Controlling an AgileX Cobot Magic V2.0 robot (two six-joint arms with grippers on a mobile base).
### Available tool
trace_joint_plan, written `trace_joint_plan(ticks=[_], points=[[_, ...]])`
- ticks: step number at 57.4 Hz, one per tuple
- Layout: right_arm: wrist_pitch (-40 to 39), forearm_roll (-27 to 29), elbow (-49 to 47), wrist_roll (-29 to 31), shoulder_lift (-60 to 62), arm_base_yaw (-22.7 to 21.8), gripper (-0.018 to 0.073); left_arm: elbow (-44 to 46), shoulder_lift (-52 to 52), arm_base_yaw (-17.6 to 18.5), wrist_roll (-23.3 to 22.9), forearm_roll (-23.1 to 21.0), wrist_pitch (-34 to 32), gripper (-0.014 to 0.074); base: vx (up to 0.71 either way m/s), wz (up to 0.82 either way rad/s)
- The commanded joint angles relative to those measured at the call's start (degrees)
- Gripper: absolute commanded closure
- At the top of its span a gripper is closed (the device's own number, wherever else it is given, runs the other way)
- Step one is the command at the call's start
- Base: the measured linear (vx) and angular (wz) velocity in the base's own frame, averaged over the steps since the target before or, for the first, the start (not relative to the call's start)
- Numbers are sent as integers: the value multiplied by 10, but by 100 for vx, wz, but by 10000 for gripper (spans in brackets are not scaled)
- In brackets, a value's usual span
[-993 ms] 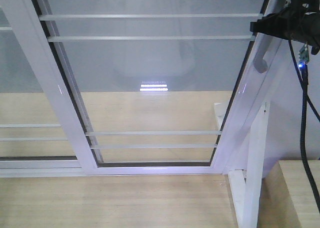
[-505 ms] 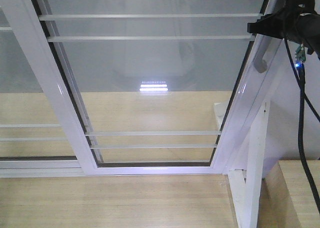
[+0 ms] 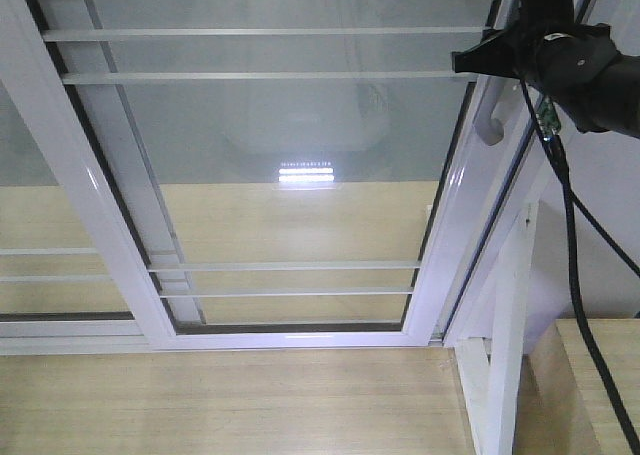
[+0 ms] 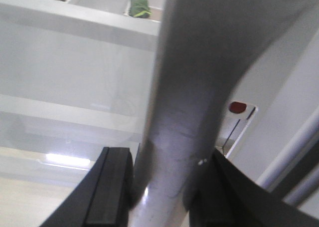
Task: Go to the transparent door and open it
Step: 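Pull the handle with the right gripper, sliding the door open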
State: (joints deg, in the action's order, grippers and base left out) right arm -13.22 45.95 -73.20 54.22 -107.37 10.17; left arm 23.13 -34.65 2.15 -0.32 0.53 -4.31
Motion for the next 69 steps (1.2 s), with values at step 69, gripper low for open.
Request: trace_joint_plan(ticks=[69], points=[[-3, -30, -19, -47, 19, 131, 257, 20, 0, 2, -3, -1, -47, 146, 0, 0]])
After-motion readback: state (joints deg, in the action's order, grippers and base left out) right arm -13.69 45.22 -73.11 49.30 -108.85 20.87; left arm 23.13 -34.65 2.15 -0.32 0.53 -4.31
